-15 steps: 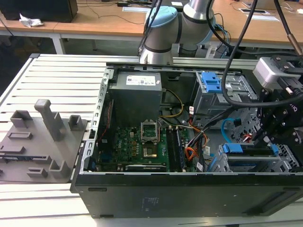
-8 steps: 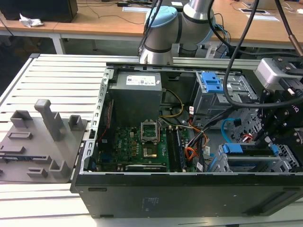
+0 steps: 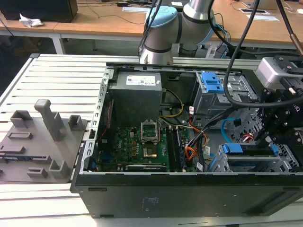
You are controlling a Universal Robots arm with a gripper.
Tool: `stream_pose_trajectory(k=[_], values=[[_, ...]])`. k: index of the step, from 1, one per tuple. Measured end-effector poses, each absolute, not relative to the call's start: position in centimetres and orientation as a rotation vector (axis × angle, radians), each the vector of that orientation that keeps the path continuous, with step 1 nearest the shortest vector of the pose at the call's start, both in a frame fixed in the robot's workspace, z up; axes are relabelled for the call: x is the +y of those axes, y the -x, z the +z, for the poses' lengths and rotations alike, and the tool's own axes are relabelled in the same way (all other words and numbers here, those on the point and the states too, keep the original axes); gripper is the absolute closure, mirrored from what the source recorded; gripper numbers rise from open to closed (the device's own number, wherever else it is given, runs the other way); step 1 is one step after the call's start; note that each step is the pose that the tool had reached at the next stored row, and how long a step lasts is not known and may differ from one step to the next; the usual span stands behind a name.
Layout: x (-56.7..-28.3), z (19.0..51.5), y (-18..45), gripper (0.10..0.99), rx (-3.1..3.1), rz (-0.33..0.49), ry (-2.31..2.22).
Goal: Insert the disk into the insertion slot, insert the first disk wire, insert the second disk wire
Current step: 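Insert the first disk wire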
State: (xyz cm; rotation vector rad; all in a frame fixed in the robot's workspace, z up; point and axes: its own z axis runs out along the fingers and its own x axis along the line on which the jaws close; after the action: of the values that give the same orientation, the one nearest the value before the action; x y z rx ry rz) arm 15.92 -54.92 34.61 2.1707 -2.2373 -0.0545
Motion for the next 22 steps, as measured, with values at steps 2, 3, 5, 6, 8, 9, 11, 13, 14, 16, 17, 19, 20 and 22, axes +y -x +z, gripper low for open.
stream_pose_trajectory(k=[2,3,5,6,8,9,11,13,14,16,17,19,20,22], values=[[-54.94,34.56,-15.91,0.925,-2.238,-0.055,-2.171],[-54.94,34.54,-15.91,0.925,-2.238,-0.057,-2.172],[-54.95,34.52,-15.91,0.925,-2.241,-0.064,-2.175],[-54.95,34.51,-15.91,0.925,-2.244,-0.07,-2.177],[-54.94,34.53,-15.9,0.925,-2.246,-0.076,-2.18],[-55.05,34.52,-15.9,0.925,-2.246,-0.076,-2.18],[-55.24,34.53,-15.91,0.925,-2.246,-0.076,-2.18],[-55.33,34.53,-15.9,0.925,-2.246,-0.076,-2.18],[-55.34,34.53,-15.9,0.925,-2.246,-0.076,-2.18],[-55.35,34.69,-15.9,0.925,-2.246,-0.075,-2.18],[-55.34,34.78,-15.9,0.925,-2.246,-0.075,-2.18],[-55.36,34.81,-15.9,0.925,-2.248,-0.078,-2.182],[-55.36,34.79,-15.9,0.925,-2.248,-0.08,-2.183],[-55.36,34.74,-15.9,0.925,-2.249,-0.082,-2.183]])
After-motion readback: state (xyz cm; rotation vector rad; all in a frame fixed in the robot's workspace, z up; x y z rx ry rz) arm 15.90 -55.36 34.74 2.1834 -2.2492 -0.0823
